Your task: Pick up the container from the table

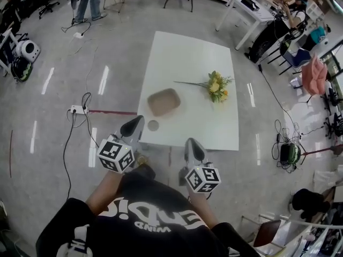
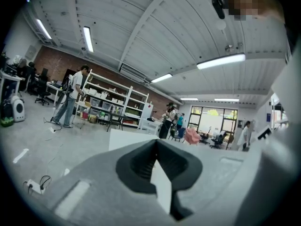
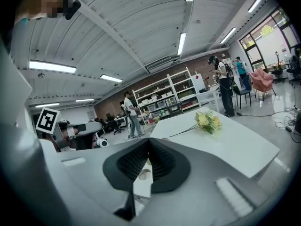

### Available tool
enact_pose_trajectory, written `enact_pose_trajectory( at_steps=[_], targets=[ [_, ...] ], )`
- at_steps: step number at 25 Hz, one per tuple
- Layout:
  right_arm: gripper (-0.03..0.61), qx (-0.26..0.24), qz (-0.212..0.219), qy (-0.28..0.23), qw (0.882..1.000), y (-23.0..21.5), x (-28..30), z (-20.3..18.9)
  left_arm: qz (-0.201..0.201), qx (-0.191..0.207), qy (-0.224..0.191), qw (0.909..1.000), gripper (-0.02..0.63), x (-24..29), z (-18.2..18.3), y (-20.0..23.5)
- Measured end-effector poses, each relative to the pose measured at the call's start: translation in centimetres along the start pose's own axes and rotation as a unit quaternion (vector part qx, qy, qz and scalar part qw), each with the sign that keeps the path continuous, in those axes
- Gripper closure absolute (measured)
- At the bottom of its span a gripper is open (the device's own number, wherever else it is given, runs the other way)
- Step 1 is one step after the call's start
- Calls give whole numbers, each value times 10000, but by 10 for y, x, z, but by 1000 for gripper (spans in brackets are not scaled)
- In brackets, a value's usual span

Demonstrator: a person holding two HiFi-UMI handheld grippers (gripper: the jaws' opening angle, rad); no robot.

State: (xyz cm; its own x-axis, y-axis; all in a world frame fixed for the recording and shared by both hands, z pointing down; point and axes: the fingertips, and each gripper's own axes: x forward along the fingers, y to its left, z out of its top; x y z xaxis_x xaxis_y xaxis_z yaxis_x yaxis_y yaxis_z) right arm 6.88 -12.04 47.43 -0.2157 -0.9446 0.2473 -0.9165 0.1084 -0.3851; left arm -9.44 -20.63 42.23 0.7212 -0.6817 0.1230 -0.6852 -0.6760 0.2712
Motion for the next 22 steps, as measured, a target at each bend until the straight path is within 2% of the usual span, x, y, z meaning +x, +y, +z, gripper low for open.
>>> enact_pose_trajectory(
  at_steps=[11,17,21,22],
  targets=[
    [578,62,-272,-131,9995,-3,62,19,-319,-40,302,9990,612,48,0,48],
    [578,83,-316,-143,9994,-20,74,24,-452,8,360,9983,612,70,-1,46],
    [578,80,-201,-92,9997,-26,80,26,-535,-12,313,9981,610,76,-1,40],
    [578,74,-145,-79,9998,-26,82,28,-518,-29,308,9982,591,77,0,40]
  ],
)
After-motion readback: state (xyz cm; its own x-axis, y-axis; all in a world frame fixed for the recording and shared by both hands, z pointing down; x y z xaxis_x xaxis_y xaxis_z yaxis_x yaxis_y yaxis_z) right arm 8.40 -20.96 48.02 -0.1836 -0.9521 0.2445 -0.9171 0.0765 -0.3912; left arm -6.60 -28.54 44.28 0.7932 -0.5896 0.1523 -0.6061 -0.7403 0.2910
